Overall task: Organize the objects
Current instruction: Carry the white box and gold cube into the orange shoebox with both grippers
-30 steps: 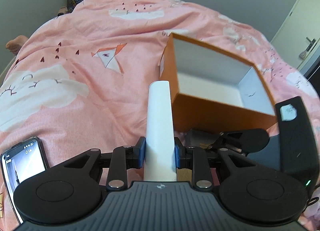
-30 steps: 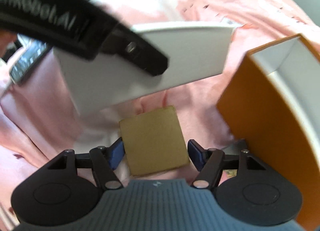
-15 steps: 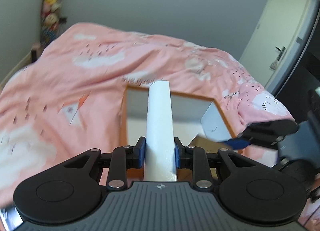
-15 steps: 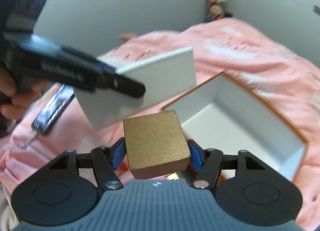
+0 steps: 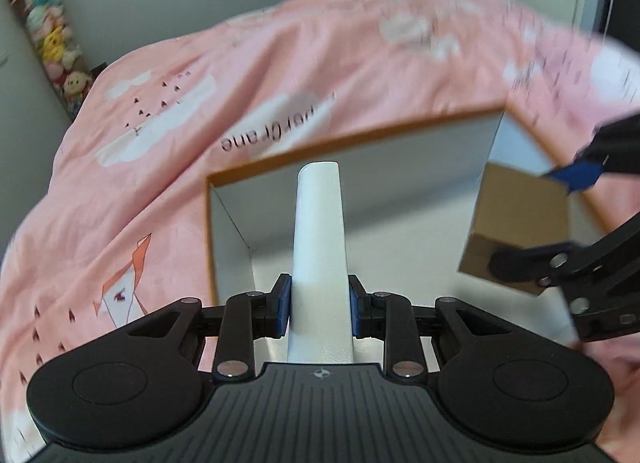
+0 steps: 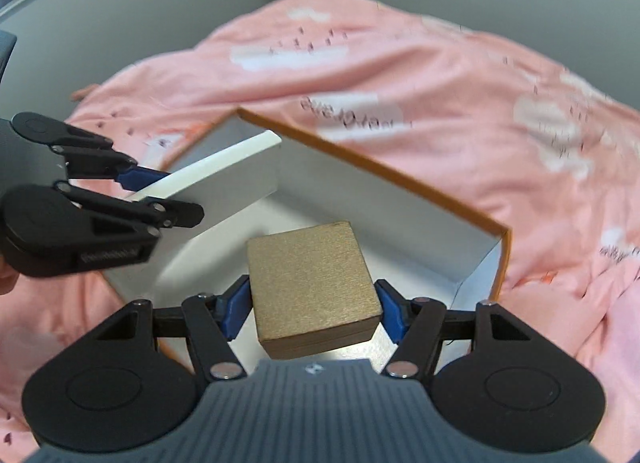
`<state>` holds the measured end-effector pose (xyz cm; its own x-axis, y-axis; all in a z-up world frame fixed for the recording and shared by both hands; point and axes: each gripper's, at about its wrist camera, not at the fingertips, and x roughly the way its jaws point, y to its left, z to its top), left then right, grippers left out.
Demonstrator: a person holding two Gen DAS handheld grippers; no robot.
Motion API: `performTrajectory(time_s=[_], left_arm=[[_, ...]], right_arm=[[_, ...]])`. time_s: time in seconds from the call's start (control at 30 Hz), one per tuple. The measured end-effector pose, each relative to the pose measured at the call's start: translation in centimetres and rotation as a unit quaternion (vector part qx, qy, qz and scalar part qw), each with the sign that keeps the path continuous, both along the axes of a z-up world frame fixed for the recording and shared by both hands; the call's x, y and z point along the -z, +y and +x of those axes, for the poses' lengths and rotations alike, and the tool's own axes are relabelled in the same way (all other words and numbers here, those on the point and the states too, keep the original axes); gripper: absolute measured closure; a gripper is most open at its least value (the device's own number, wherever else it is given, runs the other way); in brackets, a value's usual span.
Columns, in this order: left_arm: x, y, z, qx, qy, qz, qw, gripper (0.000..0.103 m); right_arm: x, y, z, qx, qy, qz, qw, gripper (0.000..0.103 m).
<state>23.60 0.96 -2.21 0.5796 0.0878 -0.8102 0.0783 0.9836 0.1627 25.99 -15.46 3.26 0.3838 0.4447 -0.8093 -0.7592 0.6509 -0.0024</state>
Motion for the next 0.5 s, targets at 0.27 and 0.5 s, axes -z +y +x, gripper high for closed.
performTrajectory(time_s=[0.27,0.5], left_arm=[[5.5,-2.5,1.2,0.037,0.053,0.150,0.9866,0.072],[6.7,-4.3,1.6,0.058,0.091,0.206,0.9726,0.070]], right_arm=[[4.1,0.1,2.4,-0.015,0.030,-0.014,0.999,0.036],[5.9,1.0,4.1,-0.026,0.044,-0.022,0.998,0.036]])
